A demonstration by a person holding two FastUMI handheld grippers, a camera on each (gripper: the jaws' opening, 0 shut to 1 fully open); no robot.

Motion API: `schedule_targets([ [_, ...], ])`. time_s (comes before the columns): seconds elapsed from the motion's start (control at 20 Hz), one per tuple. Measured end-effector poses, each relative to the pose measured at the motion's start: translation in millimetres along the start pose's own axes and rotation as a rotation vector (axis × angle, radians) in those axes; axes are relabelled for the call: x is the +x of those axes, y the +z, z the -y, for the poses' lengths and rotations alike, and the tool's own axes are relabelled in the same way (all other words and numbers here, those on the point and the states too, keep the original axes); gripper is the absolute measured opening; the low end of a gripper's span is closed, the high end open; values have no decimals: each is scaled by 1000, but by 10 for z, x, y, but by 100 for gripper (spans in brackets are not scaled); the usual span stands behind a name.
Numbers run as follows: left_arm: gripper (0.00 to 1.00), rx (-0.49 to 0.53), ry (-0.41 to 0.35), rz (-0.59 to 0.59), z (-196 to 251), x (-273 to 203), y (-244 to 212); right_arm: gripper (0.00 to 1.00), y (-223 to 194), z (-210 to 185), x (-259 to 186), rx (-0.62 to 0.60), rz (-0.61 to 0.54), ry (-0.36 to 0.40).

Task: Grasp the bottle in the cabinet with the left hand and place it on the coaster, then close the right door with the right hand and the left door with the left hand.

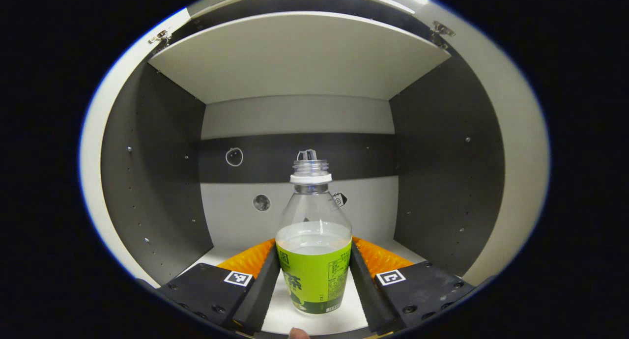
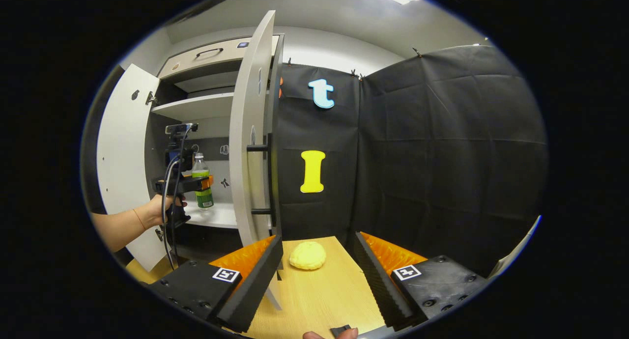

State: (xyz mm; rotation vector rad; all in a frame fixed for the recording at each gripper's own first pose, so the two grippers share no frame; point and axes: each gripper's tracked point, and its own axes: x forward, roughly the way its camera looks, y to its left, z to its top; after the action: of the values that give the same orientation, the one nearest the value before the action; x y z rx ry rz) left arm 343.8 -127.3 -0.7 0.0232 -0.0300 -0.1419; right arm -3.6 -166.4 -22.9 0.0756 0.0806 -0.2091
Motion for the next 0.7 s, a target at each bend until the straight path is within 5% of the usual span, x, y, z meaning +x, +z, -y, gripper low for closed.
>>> schedule_targets([
  [0.7, 76, -81, -68, 51, -1, -1908, -73, 97, 146, -394, -276, -24, 62, 67],
])
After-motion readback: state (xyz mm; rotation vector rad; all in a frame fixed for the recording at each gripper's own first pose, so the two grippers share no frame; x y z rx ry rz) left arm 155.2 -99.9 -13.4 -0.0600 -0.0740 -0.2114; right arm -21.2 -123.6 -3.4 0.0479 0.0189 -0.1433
